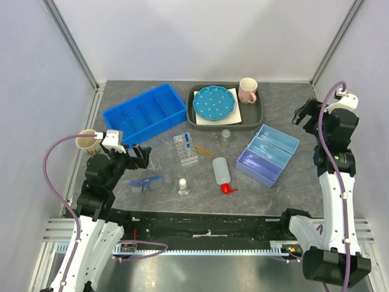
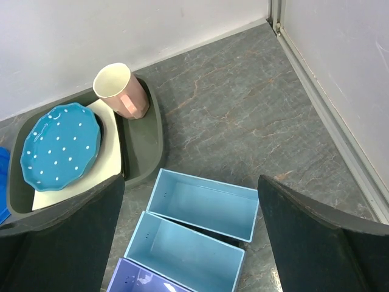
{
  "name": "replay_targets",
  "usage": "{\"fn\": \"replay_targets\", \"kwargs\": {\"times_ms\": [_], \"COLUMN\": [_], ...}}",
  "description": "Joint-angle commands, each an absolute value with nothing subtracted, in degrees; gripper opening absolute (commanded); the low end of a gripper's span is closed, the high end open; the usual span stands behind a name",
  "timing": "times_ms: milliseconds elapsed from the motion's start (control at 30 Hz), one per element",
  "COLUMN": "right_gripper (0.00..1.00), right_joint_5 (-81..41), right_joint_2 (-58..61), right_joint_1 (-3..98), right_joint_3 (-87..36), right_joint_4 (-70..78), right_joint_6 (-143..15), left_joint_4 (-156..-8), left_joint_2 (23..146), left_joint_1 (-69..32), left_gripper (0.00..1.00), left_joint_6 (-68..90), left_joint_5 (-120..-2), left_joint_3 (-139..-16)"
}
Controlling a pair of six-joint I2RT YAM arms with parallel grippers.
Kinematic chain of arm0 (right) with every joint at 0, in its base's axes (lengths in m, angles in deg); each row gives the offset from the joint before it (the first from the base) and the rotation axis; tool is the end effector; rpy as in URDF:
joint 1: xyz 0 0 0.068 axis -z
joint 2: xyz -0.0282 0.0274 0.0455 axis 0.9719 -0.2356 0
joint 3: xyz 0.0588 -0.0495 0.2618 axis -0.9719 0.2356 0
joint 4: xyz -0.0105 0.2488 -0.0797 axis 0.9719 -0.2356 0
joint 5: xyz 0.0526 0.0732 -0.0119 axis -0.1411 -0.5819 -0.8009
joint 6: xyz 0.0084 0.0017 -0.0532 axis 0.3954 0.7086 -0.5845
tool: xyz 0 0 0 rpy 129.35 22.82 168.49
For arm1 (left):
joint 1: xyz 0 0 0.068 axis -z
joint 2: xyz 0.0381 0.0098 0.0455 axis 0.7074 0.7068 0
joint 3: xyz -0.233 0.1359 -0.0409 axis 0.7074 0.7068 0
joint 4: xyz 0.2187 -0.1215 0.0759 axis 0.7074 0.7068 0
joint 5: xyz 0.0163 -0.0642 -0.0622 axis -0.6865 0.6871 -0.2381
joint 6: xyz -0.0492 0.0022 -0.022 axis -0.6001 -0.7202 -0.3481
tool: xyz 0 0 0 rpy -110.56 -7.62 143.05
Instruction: Organize the chemistry lab equipment
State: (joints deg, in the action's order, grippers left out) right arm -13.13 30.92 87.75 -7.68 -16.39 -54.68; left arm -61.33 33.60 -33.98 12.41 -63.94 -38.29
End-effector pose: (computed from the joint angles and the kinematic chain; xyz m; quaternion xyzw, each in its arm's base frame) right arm 0.1951 -0.0389 0.3800 0.1841 0.7694 0.0287 0.6110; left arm 0.1185 -0.0263 0.2997 0.0324 0.7663 -0.1527 0.6233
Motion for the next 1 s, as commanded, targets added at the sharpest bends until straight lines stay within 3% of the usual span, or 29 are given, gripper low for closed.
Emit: {"fn": "replay_targets", "kwargs": {"times_ms": [0,267,433,667,800,967], "right_gripper": [0.98,0.98,0.98,0.98,0.98,0.98], "right_joint_5": [-16.8,-60.0,-64.9,-67.7,-68.2,-67.9], "right_joint_2": [32.1,30.2,28.6,24.8,25.2,25.5], "right_joint_1": [87.6,85.9,80.5,79.6,79.5,79.6], "right_joint_3": [-9.0,-7.3,-6.0,1.0,3.9,5.1], "right_joint_4": [-14.2,-13.2,-18.7,-12.9,-10.3,-11.7], "right_joint_6": [-55.9,-75.5,-87.8,-87.2,-86.9,-88.6], "left_joint_4": [-63.6,-60.2,-55.6,-48.6,-46.1,-40.5], "left_joint_2": [34.8,38.5,41.3,45.6,50.4,61.9], "left_joint_1": [-34.1,-34.1,-34.1,-32.8,-23.4,-10.0], "left_gripper": [0.99,1.00,1.00,0.98,0.97,0.93], "left_joint_6": [14.5,10.6,4.2,-4.0,-5.7,-8.2], "left_joint_5": [-63.0,-61.5,-53.9,-45.2,-52.8,-74.6], "left_joint_3": [-40.0,-42.7,-44.7,-44.8,-47.3,-53.8]}}
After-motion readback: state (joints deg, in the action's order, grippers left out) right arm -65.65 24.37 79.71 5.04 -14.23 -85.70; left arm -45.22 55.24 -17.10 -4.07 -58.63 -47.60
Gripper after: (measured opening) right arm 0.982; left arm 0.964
